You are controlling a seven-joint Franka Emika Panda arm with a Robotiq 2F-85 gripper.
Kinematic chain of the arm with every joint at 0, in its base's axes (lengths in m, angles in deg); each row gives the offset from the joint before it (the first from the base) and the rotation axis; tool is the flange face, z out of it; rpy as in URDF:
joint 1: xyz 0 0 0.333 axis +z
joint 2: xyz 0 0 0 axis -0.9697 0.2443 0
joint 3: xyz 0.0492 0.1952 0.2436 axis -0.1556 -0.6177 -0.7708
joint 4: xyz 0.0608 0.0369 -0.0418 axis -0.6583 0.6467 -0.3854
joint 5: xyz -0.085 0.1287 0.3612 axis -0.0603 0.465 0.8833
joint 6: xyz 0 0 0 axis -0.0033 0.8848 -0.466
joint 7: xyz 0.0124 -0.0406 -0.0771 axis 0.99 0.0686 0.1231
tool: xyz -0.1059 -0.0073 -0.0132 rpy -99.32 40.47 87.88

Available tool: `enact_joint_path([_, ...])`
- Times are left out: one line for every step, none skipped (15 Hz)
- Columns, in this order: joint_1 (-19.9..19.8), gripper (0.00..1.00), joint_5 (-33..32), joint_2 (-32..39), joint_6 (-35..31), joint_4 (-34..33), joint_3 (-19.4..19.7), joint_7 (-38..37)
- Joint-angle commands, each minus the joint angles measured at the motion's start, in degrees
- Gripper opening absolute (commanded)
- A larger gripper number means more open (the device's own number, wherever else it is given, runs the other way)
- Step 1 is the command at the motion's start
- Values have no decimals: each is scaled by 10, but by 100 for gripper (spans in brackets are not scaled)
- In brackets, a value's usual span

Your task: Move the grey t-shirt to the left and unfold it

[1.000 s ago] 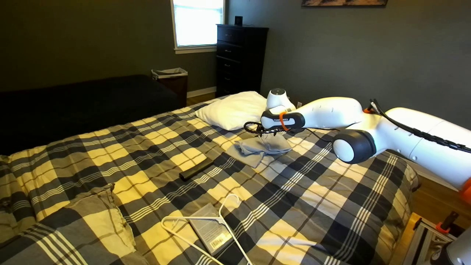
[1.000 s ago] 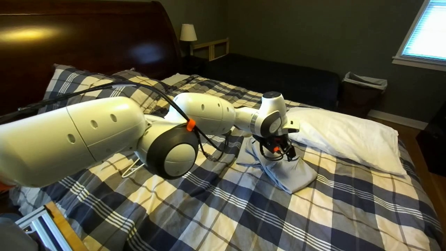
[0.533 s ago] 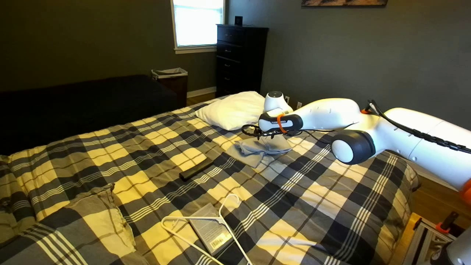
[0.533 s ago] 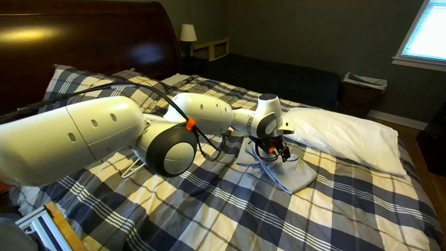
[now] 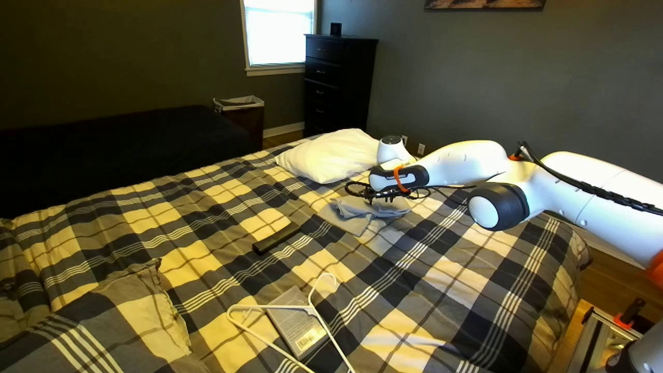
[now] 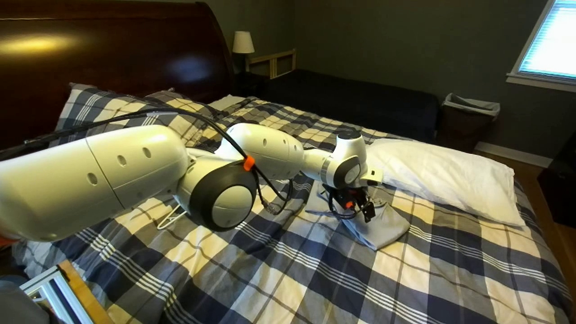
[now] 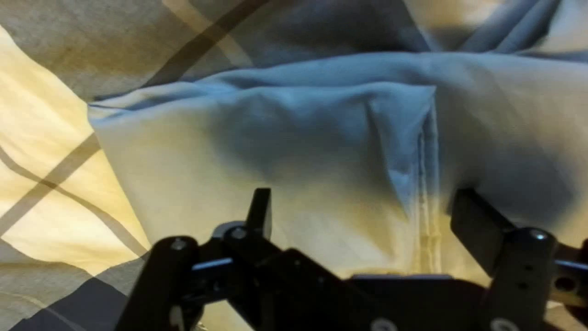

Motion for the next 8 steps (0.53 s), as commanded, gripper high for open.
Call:
enact_joint_path([-1, 100, 1, 0, 4, 11, 9, -30])
enact_joint_path([-3, 100, 2, 0, 4, 11, 10, -37])
enact_joint_path([-4, 100, 2, 0, 6, 11, 13, -46])
enact_joint_path([-5, 95, 2, 0, 7, 11, 16, -52])
enact_joint_path([-5, 82, 1, 0, 7, 12, 18, -58])
enact_joint_path([-6, 71, 2, 0, 7, 12, 18, -63])
enact_joint_path([-6, 70, 1, 0, 6, 13, 20, -66])
enact_joint_path([-6, 64, 1, 0, 5, 13, 21, -69])
